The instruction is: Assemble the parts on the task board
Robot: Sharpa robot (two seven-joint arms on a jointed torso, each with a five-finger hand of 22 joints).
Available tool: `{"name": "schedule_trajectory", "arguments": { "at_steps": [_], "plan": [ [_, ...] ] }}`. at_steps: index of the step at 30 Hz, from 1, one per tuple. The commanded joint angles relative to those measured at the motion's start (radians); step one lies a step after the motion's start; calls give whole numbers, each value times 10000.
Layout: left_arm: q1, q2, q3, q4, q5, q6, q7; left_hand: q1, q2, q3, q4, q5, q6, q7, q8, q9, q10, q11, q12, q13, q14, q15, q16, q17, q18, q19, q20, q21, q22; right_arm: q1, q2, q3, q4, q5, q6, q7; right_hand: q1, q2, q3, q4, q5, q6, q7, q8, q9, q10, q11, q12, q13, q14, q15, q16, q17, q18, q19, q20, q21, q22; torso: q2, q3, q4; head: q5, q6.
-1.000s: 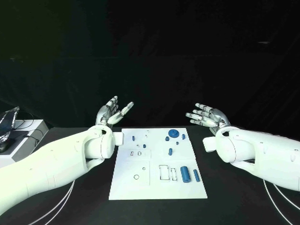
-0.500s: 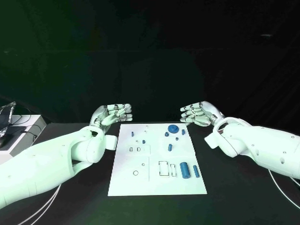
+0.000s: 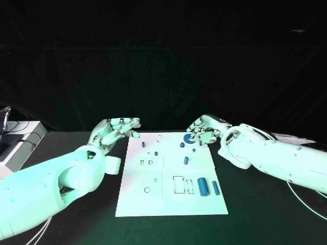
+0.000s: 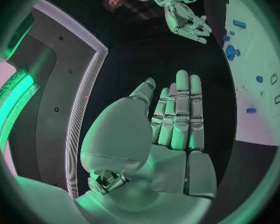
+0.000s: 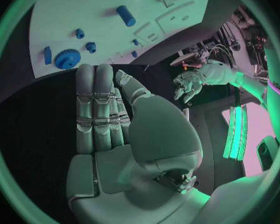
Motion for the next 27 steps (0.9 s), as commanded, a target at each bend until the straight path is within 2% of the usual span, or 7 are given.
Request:
{"name": "schedule_trajectory", "arguments": {
  "at_steps": [1,6,9,14,20,24,27],
  "plan": [
    [-21,-40,36,239,-166,352,167,-49,-66,41,13,-22,-12,32,1,-16,-7,48,10,8,-26,14,-41,12,-33,-55,18,63,0,62,146,6,-180,-1913,448,-1013,-174,-486,573,215,134,340,-67,50,31,-80,19,42,10,185,-132,2012,1255,248,166,-213,2317,2733,239,-39,151,-75,27],
    [-32,-102,58,410,-167,429,110,-70,-70,28,20,-24,-26,36,2,-15,-17,51,11,9,-23,16,-55,19,-30,-60,25,64,-8,117,345,9,-341,-2593,734,-1321,-235,-701,636,284,382,336,-90,46,28,-620,158,47,13,117,-34,2874,1553,434,770,-129,2352,3062,380,-70,308,-179,20],
    [-35,-144,65,473,-163,472,71,-87,-64,4,14,-26,-43,35,11,-12,-36,56,19,12,-10,19,-76,38,-17,-62,42,70,-26,130,464,10,-426,-3035,858,-1483,-254,-801,622,296,577,271,-156,44,27,-941,221,46,12,-19,24,3237,1602,660,971,-54,1800,2584,442,-86,367,-226,20],
    [-37,-192,69,530,-156,566,4,-87,-64,4,14,-26,-43,35,11,-12,-36,56,19,12,-10,19,-76,38,-17,-62,42,70,-26,138,581,10,-557,-3593,999,-1693,-137,-876,125,300,753,188,-299,48,28,-1579,335,58,29,-160,121,3599,1555,816,1234,70,1284,2401,527,-116,462,-343,9],
    [-38,-212,71,554,-154,658,-77,-115,-61,-31,13,-25,-64,37,2,-15,-55,60,12,9,-7,26,-105,55,-8,-62,51,78,-46,140,612,10,-625,-3856,1191,-1832,-118,-788,12,290,965,192,-364,39,26,-1441,311,40,25,-280,138,4157,1591,1017,1673,102,531,2278,596,-161,526,-489,-17],
    [-38,-222,71,550,-153,674,-99,-122,-60,-46,11,-24,-82,50,2,-15,-79,69,12,10,-5,30,-115,59,-7,-64,55,78,-54,139,646,10,-652,-3933,1217,-1868,-230,-802,145,242,1006,325,-344,37,23,-1402,304,52,32,-287,132,4256,1485,939,1962,86,820,2860,634,-177,546,-499,-14],
    [-38,-235,72,550,-153,680,-112,-127,-46,-75,-7,-23,-100,56,4,-14,-96,75,11,9,6,32,-137,73,2,-59,62,85,-76,133,704,10,-711,-3991,1259,-1913,-153,-792,68,227,1064,437,-302,36,25,-1845,412,45,19,-313,203,4265,1380,1065,1967,155,435,2636,668,-176,572,-508,-18]
  ]
}}
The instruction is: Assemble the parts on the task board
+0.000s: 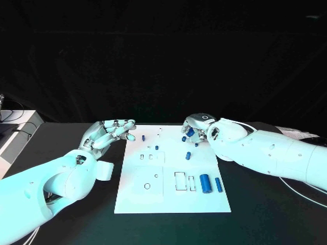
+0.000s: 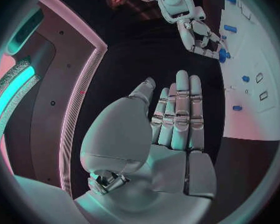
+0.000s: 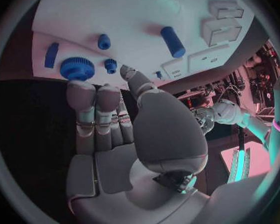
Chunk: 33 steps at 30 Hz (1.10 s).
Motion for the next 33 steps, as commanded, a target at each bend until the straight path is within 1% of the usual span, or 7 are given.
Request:
{"name": "schedule_trajectory", "arguments": {
  "at_steps": [1,8,11,17,20,24,33],
  "plan": [
    [-3,-8,12,35,-47,250,-15,-88,-7,-74,-6,-23,-61,18,4,-12,-52,39,11,11,5,32,-43,16,1,-26,26,46,-19,-2,64,4,-63,-486,318,-233,27,79,-35,-23,66,122,30,38,6,-142,48,8,-5,-71,47,52,-90,523,64,76,-241,-69,65,-11,56,-15,-12],
    [-3,-40,13,48,-47,281,-51,-94,-1,-95,-17,-28,-82,28,2,-13,-76,47,11,11,8,36,-59,24,4,-28,30,51,-34,-13,130,3,-192,-572,296,-315,39,156,144,-112,48,59,48,41,3,-127,54,0,-11,-90,56,158,-232,577,198,102,-540,51,103,-28,132,-48,-17],
    [-3,-54,13,49,-47,287,-71,-95,3,-103,-22,-28,-92,33,3,-13,-85,51,12,11,9,38,-67,26,5,-28,32,52,-40,-15,141,3,-222,-582,234,-343,-42,140,600,-211,-16,-62,43,53,4,-39,37,-4,-17,-104,48,211,-282,578,236,90,-662,162,130,-30,169,-65,-21],
    [-3,-63,13,34,-48,307,-112,-99,13,-127,-33,-28,-115,47,2,-13,-108,59,12,11,16,42,-83,34,7,-32,37,54,-59,-15,119,4,-196,-592,284,-383,-246,129,1191,-277,13,-73,49,39,5,158,-5,-3,-16,-118,7,241,-338,555,292,61,-791,356,165,-48,224,-114,-63],
    [-3,-66,13,25,-49,308,-132,-99,13,-127,-33,-28,-115,47,2,-13,-108,59,12,11,16,42,-83,34,7,-32,37,54,-59,-15,120,4,-215,-593,353,-385,-318,120,1407,-323,-1,-55,47,42,8,193,-11,-4,-17,-119,2,248,-362,542,308,50,-896,466,195,-55,235,-125,-73],
    [-3,-64,13,18,-50,318,-156,-103,28,-150,-40,-29,-128,56,5,-12,-128,66,12,12,17,46,-99,40,11,-32,41,58,-77,-16,116,4,-235,-591,427,-378,-384,175,1614,-367,-7,3,50,38,8,285,-30,-12,-22,-116,-11,266,-377,525,348,34,-979,643,230,-51,246,-149,-80],
    [-3,-81,13,-1,-54,330,-196,-104,30,-168,-49,-34,-145,65,2,-13,-137,70,13,12,16,50,-110,43,12,-34,45,59,-90,-16,81,4,-227,-587,607,-383,-466,213,1890,-426,-21,92,85,49,11,644,-112,0,-17,-119,-64,276,-363,446,382,-32,-1068,980,277,-55,255,-174,-84]
  ]
}}
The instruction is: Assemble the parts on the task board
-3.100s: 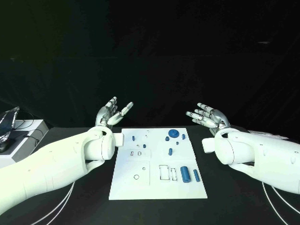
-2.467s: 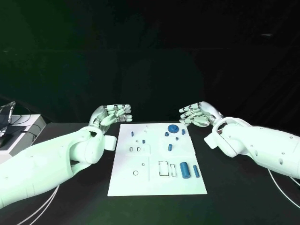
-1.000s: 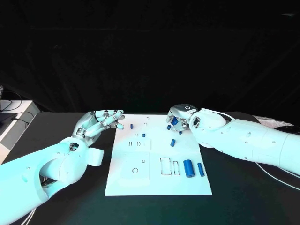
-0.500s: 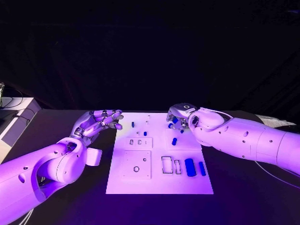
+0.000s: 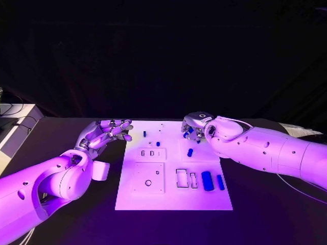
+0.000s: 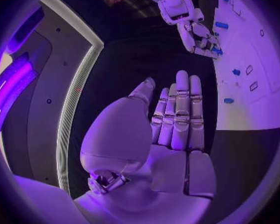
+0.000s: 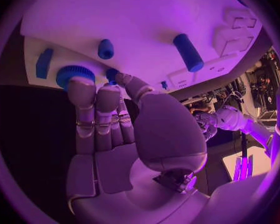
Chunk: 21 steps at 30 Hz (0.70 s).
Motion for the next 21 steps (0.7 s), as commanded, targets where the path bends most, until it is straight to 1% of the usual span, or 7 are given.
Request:
{"name": "schedule_trajectory", "arguments": {
  "at_steps": [1,7,11,15,16,21],
  "plan": [
    [-2,-4,10,6,-42,203,-3,-104,30,-55,8,-34,-72,-7,2,-11,-62,2,13,13,15,50,-63,13,10,-35,45,60,-8,-3,-19,1,-4,-149,313,-48,-93,-26,87,-10,-34,65,10,49,4,55,-5,1,-5,-18,-30,64,2,387,62,-37,-80,99,35,-1,14,-13,2],
    [-3,-11,10,-7,-43,226,-25,-109,41,-84,1,-36,-93,0,3,-10,-89,11,13,13,11,57,-81,14,12,-40,51,59,-28,-3,-37,1,-20,-165,375,-82,-93,-52,63,-11,-41,94,16,38,5,11,8,-2,-7,-24,-23,46,16,396,99,-25,-244,294,58,-7,38,-29,2],
    [-4,-7,9,-20,-44,243,-38,-110,41,-91,-1,-37,-98,2,4,-10,-93,13,13,13,10,58,-84,14,12,-41,52,59,-32,-3,-44,1,-20,-205,389,-97,-89,-53,29,21,-47,111,39,44,4,-39,24,-4,-9,-26,-16,48,48,403,149,-14,-395,537,69,-14,50,-47,-23],
    [-5,-5,9,-25,-44,253,-48,-98,62,-105,-15,-40,-106,-2,5,-10,-106,13,14,14,18,57,-89,18,18,-34,55,66,-43,-3,-50,1,-19,-224,390,-94,-89,-53,29,21,-47,111,39,44,4,-39,24,-4,-9,-26,-16,48,48,403,149,-14,-395,537,89,-5,55,-47,-14],
    [-5,-5,9,-28,-44,255,-49,-100,63,-118,-19,-41,-110,0,4,-10,-111,15,15,14,20,58,-91,20,21,-31,56,70,-48,-3,-51,1,-20,-227,391,-93,-92,-48,60,28,-28,99,45,44,3,-19,22,-3,-8,-25,-14,33,54,390,212,-15,-595,838,89,-7,55,-47,-15],
    [-7,-1,9,-40,-44,267,-60,-100,63,-118,-19,-41,-110,0,4,-10,-111,15,15,14,20,58,-91,20,21,-31,56,70,-48,-3,-56,1,-37,-231,426,-108,-84,-8,128,11,1,191,51,48,8,28,11,-2,-8,-14,-24,25,36,349,245,-24,-540,1054,95,-8,74,-66,-25]
  ]
}}
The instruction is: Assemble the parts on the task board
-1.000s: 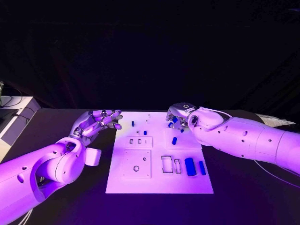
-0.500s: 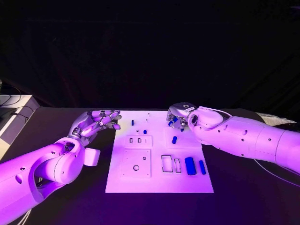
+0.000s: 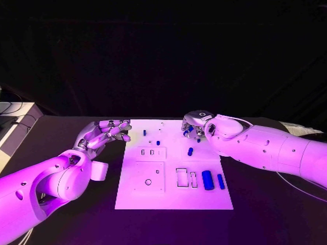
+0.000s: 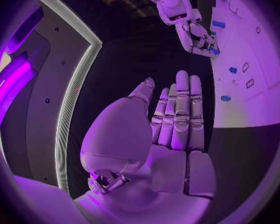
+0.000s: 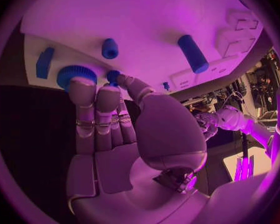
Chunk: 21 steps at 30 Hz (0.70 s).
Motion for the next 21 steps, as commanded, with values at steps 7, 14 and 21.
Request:
{"name": "schedule_trajectory", "arguments": {
  "at_steps": [7,14,21],
  "plan": [
    [-17,43,9,-42,-38,220,4,-70,45,-95,-20,-45,-41,4,6,-8,-80,-18,15,15,24,60,-40,17,22,-30,60,28,-27,-51,-21,-32,-1,-187,29,-136,319,485,488,-158,-517,642,-49,82,54,1234,-297,3,42,19,-229,100,33,-60,411,-165,1458,1265,22,-5,36,-40,-11],
    [-35,51,9,-72,-38,214,-2,-54,66,-102,-31,-42,-37,2,6,-8,-70,-21,15,15,24,57,-45,19,25,-30,60,32,-39,-51,-38,-28,130,-144,-979,-173,354,725,676,-409,-691,854,-89,63,53,1449,-360,13,39,-16,-273,296,183,-308,284,-292,2325,2239,20,-6,58,-35,0],
    [-41,37,9,-75,-38,206,2,-54,66,-102,-31,-42,-37,2,6,-8,-70,-21,15,15,24,57,-45,19,25,-30,60,32,-39,-51,-56,7,359,-158,-1530,-364,304,779,674,-538,-735,912,-107,61,54,1498,-379,3,32,-19,-280,360,252,-308,282,-292,2369,2641,21,-20,81,6,24]
  ]
}}
